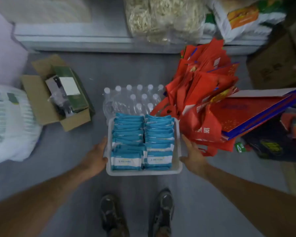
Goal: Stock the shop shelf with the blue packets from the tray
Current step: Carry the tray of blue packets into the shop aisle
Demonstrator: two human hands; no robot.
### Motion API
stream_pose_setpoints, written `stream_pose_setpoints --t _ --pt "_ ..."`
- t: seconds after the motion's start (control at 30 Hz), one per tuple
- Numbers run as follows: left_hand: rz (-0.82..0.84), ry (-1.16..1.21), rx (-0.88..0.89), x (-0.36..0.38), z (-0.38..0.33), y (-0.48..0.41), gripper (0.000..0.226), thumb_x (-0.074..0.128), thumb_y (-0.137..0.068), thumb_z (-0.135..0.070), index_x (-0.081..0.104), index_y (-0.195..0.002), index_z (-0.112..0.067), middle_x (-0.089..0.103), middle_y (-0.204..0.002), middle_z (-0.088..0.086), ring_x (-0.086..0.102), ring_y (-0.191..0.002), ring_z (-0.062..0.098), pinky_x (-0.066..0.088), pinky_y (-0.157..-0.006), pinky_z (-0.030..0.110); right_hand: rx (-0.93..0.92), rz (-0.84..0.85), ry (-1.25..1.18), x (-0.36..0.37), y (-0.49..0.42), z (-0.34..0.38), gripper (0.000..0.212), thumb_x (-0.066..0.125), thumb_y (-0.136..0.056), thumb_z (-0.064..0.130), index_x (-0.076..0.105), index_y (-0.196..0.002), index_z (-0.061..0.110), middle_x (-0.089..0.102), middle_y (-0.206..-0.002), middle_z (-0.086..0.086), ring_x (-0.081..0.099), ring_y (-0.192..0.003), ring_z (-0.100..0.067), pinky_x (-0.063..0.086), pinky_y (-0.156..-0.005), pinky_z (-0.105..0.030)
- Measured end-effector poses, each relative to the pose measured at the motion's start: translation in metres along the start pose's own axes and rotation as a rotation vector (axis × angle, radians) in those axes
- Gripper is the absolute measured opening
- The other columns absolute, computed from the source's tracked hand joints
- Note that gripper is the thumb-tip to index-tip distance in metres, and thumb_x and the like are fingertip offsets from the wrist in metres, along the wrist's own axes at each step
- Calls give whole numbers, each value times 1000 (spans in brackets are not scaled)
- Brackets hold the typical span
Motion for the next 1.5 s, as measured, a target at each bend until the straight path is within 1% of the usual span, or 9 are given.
stream_pose_setpoints --t 0.17,0.27,0.47,0.63,0.93,1.13,1.23,1.37,1.5 --pt "-56 90 79 12 0 -31 92 57 -95 -5 5 -162 -39 38 -155 -5 48 -135 17 43 -111 41 -25 -53 -38 5 -33 16 98 62 -88 -3 10 -163 34 25 -162 -9 33 -148 -30 33 -118 -37" --pt "-89 145 128 16 -5 -36 94 60 -92 -11 5 -160 -46 39 -150 -12 46 -131 11 44 -111 42 -93 -100 -10 10 -43 25 86 56 -96 8 9 -163 32 28 -163 -10 33 -147 -31 31 -120 -41" --pt "-76 177 99 10 -3 -46 112 71 -86 -29 -11 -158 -51 29 -166 -7 39 -146 18 36 -119 43 -56 -110 -78 9 -49 23 100 67 -83 38 3 -159 49 36 -161 0 45 -142 -26 44 -112 -49" --pt "-75 203 -1 -2 -4 -25 106 73 -91 -23 -5 -163 -34 35 -163 0 43 -144 27 35 -115 38 -23 -92 -142 3 -18 39 103 57 -72 64 3 -159 49 47 -153 0 53 -133 -27 51 -104 -52" --pt "-134 215 -7 -91 -18 65 113 80 -85 -16 2 -156 -55 47 -153 -8 55 -132 22 47 -108 42 -71 -70 -128 -88 71 118 99 43 -69 60 2 -159 50 43 -156 6 48 -140 -20 46 -110 -43" --pt "-169 376 92 -183 -89 131 109 75 -76 14 28 -133 -67 59 -116 -49 63 -110 -8 54 -83 16 -124 -169 -171 -208 134 173 94 61 -80 44 12 -160 43 41 -158 12 44 -143 -15 41 -115 -39" --pt "-174 426 161 -233 -146 171 114 78 -66 -5 27 -141 -73 67 -128 -22 68 -111 7 59 -91 36 -130 -233 -211 -276 181 190 95 71 -84 23 16 -158 45 49 -151 15 51 -135 -14 43 -105 -32" --pt "-191 390 305 -278 -264 242 106 73 -79 13 29 -149 -54 70 -110 -14 66 -81 1 53 -60 15 -105 -353 -281 -367 262 182 92 70 -82 10 25 -158 37 52 -148 11 50 -136 -14 43 -108 -35" --pt "-90 279 441 -288 -381 301 101 78 -57 -24 25 -127 -73 70 -94 -17 66 -86 7 51 -65 24 -15 -528 -414 -428 369 134 88 68 -83 11 29 -157 37 46 -154 14 44 -141 -11 40 -117 -43"
Point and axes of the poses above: each hand's wrist, its own y-axis away from the middle knuckle, its own x-axis out of the palm, z = x × y, the point moved 6 cm from there along -y, towards the middle knuckle
